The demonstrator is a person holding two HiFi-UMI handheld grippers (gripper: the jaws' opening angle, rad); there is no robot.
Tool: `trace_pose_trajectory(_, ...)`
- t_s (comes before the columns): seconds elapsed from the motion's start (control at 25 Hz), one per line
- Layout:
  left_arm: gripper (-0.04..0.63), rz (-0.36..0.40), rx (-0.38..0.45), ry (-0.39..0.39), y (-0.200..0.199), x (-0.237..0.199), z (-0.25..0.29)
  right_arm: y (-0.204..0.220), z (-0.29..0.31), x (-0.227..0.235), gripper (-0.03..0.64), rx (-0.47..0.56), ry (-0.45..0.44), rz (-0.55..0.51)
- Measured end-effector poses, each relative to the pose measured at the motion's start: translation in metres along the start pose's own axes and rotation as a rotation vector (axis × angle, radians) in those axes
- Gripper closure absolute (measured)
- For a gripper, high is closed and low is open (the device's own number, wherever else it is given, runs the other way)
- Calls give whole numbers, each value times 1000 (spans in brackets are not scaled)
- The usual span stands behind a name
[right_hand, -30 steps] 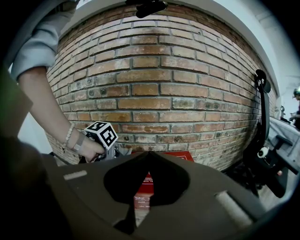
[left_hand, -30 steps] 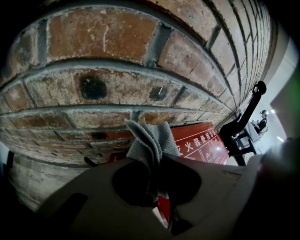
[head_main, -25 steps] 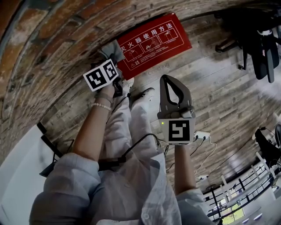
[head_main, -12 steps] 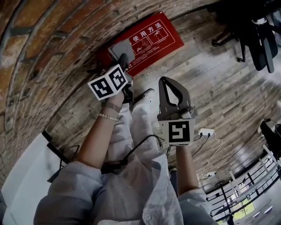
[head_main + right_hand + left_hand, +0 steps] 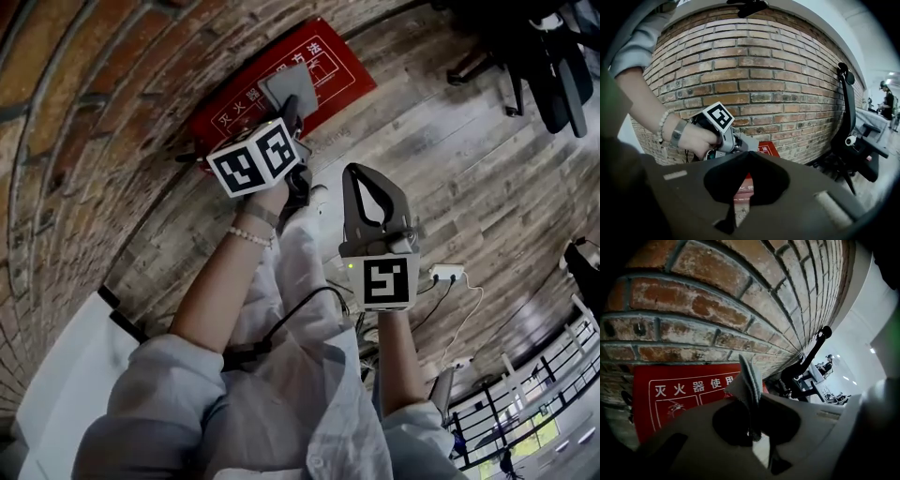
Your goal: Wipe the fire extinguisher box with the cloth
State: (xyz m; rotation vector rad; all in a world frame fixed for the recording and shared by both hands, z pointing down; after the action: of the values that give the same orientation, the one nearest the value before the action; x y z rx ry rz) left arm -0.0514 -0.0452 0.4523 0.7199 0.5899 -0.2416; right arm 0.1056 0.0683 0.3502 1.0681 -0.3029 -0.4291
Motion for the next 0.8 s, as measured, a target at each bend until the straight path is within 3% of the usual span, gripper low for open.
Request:
trace_pose_trajectory(0.32, 586, 32, -26, 57, 11, 37, 41, 12, -7, 18, 609, -6, 24, 29)
trace_pose_trajectory(0.8, 586, -99, -37, 71, 28, 51, 87, 28, -16, 38, 608, -30, 54, 40)
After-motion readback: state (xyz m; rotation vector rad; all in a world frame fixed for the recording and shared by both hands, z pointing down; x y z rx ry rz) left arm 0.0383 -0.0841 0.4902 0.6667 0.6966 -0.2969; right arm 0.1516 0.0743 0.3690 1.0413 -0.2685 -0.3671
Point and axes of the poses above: the fingertips, and each gripper's own axes: z forward along the fingers, x to its right, y out of its underside, the point moved 9 cm from there along -z, backward along the fingers, and after that the axes turned 5 degrees about x, right-handed, at the moved point
